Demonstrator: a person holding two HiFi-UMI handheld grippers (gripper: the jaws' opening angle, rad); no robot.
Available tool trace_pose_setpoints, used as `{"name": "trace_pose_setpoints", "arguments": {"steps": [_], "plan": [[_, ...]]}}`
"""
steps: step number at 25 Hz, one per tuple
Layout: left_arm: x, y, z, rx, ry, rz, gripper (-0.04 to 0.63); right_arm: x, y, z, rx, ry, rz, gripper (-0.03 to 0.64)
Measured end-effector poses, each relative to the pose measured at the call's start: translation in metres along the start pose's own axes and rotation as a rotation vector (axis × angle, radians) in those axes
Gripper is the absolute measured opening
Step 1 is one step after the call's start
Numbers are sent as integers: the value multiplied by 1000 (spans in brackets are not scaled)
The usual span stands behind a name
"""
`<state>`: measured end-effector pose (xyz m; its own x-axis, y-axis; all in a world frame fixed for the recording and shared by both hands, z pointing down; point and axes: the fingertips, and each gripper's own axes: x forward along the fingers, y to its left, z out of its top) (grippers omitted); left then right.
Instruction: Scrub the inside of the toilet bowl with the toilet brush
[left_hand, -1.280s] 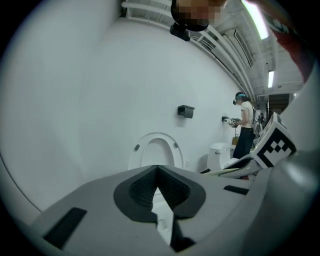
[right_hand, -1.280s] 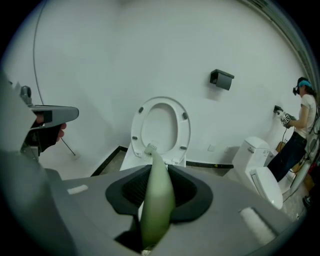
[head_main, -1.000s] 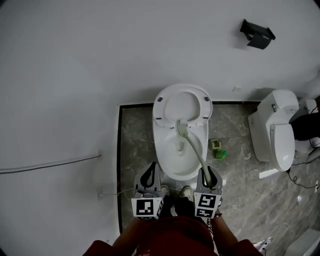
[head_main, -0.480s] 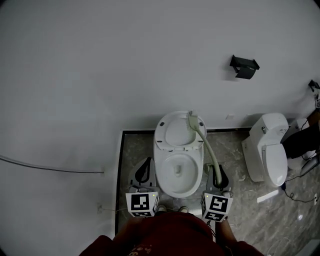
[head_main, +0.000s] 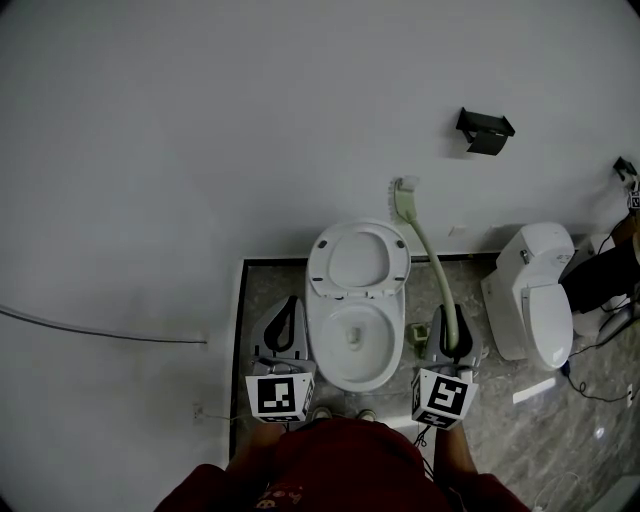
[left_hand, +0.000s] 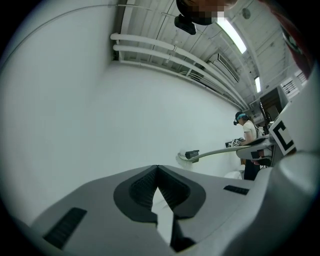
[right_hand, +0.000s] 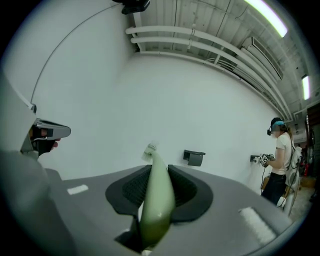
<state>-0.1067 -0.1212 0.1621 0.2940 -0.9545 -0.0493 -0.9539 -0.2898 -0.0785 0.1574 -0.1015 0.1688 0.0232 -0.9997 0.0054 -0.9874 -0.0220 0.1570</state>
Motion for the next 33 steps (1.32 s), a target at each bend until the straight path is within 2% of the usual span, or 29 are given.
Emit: {"name": "trace_pose_setpoints", "arguments": {"steps": [10,19,33], "plan": [[-6,6,-2,-5,6,22,5,2,10,-8,-7,44,30,110],[-8,12,-6,-17,6,48,6,7,14,-7,-2,26,42,110],[-5,6,-3,-31,2,45,5,6,9,-6,-40,49,45,110]]}}
